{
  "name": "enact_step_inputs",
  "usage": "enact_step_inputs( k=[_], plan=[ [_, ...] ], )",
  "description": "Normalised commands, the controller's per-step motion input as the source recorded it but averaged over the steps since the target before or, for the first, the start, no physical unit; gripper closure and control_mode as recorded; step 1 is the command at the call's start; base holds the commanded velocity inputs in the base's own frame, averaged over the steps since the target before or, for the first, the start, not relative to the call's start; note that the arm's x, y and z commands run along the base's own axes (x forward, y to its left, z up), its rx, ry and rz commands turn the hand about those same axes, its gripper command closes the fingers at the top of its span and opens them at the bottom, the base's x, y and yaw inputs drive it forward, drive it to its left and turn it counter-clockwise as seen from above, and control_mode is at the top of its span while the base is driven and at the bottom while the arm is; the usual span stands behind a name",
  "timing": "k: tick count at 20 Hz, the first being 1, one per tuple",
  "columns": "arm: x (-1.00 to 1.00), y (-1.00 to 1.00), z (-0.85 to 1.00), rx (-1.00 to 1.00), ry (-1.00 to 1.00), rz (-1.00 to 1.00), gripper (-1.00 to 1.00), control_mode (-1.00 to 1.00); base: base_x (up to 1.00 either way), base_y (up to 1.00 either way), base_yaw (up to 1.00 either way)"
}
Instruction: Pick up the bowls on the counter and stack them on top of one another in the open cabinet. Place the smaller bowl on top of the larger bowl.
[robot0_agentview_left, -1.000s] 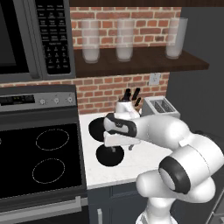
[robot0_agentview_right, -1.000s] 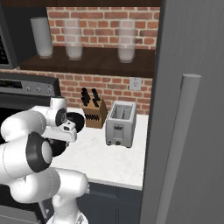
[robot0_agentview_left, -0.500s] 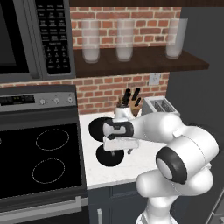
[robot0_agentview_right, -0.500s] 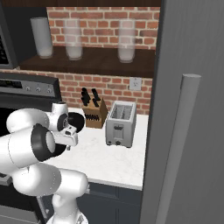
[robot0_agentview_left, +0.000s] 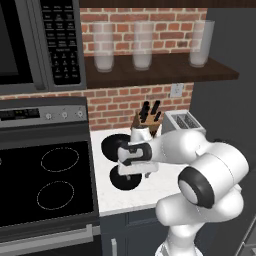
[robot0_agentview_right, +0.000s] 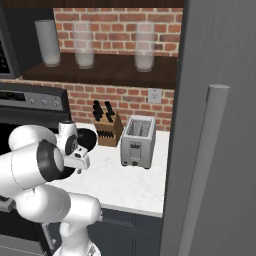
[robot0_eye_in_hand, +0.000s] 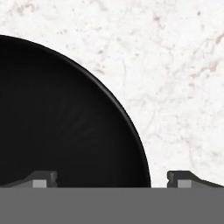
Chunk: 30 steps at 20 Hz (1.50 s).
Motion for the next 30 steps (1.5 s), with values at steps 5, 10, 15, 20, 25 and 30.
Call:
enact_step_inputs(
  k=[5,10,15,20,25,30],
  plan=[
    [0.07,0.0,-0.17,-0.01,-0.12,0.0,-1.0,-1.0,0.0,0.0,0.0],
    [0.15,0.0,-0.25,0.0,-0.07,0.0,-1.0,-1.0,0.0,0.0,0.0],
    [0.07,0.0,-0.04,0.0,0.0,0.0,1.0,-1.0,0.0,0.0,0.0],
    [0.0,0.0,0.0,0.0,0.0,0.0,1.0,-1.0,0.0,0.0,0.0],
    [0.0,0.0,0.03,0.0,-0.01,0.0,1.0,-1.0,0.0,0.0,0.0],
    [-0.21,0.0,0.52,0.0,-0.16,0.0,1.0,-1.0,0.0,0.0,0.0]
  ],
)
